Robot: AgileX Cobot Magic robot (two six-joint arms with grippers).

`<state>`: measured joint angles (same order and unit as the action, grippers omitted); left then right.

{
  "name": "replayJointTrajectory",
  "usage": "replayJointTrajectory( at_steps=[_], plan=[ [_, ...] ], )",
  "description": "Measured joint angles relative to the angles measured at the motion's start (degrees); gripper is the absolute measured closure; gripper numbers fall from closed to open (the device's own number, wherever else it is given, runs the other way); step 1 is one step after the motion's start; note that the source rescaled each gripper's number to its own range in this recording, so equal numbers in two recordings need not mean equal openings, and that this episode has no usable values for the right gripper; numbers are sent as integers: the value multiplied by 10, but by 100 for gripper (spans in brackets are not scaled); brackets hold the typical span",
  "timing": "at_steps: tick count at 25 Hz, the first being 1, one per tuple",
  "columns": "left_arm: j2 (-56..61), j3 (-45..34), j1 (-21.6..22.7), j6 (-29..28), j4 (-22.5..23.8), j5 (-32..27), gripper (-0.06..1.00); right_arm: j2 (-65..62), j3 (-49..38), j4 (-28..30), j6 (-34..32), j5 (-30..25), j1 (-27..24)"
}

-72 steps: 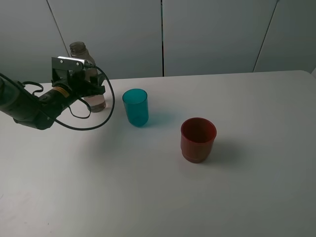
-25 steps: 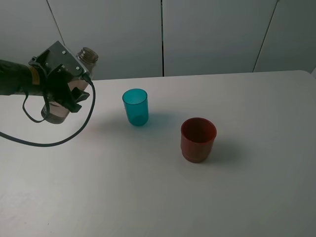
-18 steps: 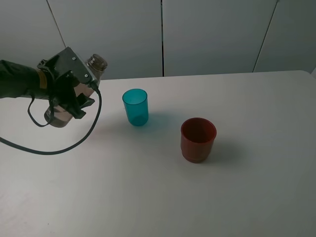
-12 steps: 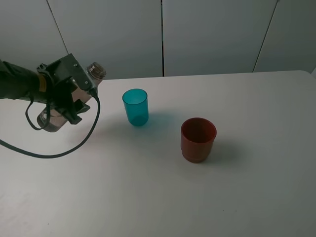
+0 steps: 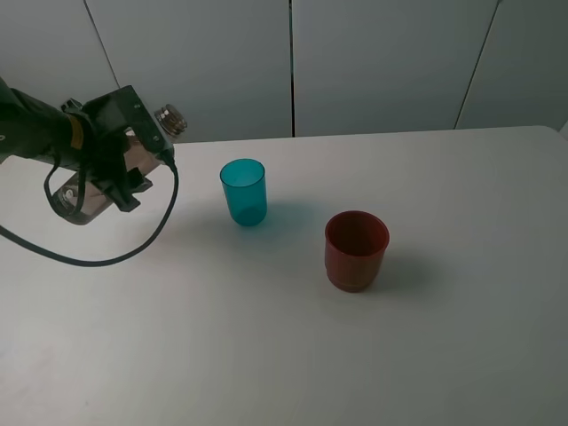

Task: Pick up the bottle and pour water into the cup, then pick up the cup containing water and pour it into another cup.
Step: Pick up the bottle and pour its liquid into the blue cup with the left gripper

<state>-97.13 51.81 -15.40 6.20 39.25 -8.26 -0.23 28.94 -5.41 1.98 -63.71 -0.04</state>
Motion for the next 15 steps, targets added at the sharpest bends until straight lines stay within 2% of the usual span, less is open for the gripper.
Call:
replayJointTrajectory(
  at_steps=[7,15],
  plan=[
    [0,46,-2,3,77,-13,92,0,0,0,0,0,0],
    [0,48,-3,6,114,9,92,0,0,0,0,0,0]
  ],
)
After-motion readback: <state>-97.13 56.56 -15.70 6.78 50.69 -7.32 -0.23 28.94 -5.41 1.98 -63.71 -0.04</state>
